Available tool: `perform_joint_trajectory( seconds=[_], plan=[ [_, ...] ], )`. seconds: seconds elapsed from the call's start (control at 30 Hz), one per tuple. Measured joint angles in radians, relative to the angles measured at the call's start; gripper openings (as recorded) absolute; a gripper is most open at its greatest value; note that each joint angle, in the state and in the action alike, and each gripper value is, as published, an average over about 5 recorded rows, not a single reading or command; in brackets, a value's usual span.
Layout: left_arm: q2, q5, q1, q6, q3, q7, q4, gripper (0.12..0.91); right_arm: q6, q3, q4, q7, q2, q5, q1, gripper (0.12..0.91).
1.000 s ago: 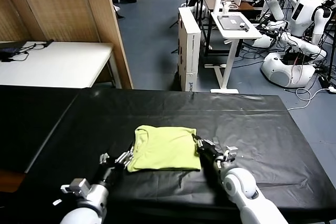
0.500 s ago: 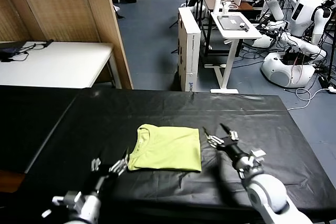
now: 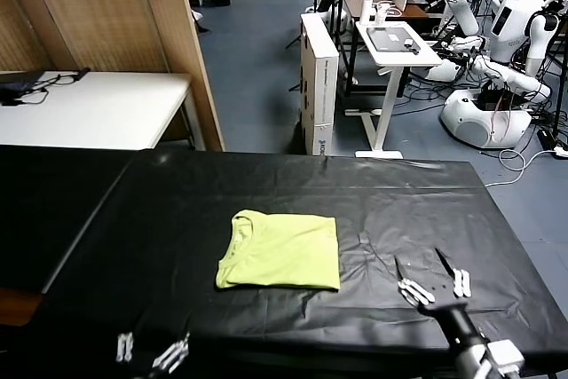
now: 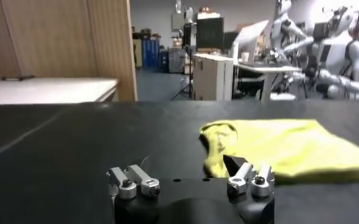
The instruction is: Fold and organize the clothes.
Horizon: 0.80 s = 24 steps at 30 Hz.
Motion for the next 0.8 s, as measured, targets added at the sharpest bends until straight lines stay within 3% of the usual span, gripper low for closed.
perform_joint_trajectory(
  seconds=[0.43,0.8],
  plan=[
    [0.02,-0.034,0.045,0.048,-0.003,-0.039,-0.015,0.907,-0.021,-0.015,0.032,0.05,0.029,0.005,-0.108,0.907],
    [0.032,-0.146,0.041,0.121,0.0,-0.042,-0.054,0.907,0.194,-0.104,-0.037,0.117,0.052,-0.086,-0.194,0.907]
  ],
)
